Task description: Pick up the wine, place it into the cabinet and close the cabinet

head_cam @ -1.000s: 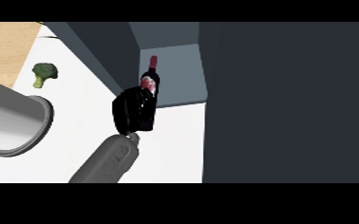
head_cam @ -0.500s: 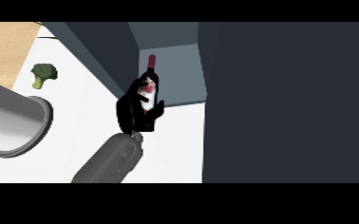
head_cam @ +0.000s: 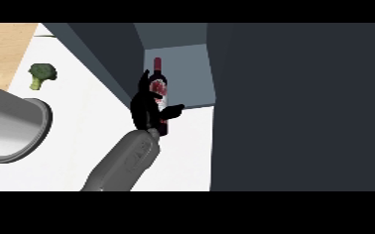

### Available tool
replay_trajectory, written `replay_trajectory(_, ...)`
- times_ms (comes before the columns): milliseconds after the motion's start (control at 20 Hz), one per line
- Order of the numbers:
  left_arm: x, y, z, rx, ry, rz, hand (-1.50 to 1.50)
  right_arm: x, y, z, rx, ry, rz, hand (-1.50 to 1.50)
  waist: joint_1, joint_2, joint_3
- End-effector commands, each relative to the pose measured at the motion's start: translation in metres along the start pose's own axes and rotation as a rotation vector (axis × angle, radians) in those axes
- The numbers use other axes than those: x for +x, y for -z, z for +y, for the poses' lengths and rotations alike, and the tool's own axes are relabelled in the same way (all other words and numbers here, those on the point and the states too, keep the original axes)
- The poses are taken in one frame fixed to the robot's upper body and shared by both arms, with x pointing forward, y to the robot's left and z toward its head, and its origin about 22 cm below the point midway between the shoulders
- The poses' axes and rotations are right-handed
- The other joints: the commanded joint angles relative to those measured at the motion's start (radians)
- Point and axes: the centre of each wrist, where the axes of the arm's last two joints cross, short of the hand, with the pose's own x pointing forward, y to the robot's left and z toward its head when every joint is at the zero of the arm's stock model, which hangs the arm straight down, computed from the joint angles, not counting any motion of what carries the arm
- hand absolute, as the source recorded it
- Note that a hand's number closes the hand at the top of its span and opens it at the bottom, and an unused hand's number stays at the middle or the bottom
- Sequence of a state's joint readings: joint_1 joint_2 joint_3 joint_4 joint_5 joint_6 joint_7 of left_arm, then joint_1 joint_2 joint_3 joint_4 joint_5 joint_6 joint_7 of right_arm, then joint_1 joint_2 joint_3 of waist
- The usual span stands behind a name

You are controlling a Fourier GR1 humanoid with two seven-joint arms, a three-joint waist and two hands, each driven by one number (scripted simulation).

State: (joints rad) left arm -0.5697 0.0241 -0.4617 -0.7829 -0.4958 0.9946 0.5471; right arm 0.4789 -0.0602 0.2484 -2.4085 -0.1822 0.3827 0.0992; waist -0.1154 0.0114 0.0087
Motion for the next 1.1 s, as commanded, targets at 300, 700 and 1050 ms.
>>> replay_trajectory(300,0.092,0.010,0.006,-0.024,-0.152,-0.284,-1.50,0.008,0.000,0.001,0.002,0.038,-0.026,-1.50,-0.006,0.013,-0.013)
replay_trajectory(700,0.112,0.024,0.016,0.013,-0.356,-0.357,-1.50,0.019,-0.001,0.001,-0.023,0.006,-0.024,-1.50,0.035,0.012,-0.013)
replay_trajectory(1050,0.097,0.022,0.024,-0.061,-0.540,-0.369,-1.50,0.033,-0.013,0.008,-0.038,0.021,-0.024,-1.50,0.054,0.000,-0.012)
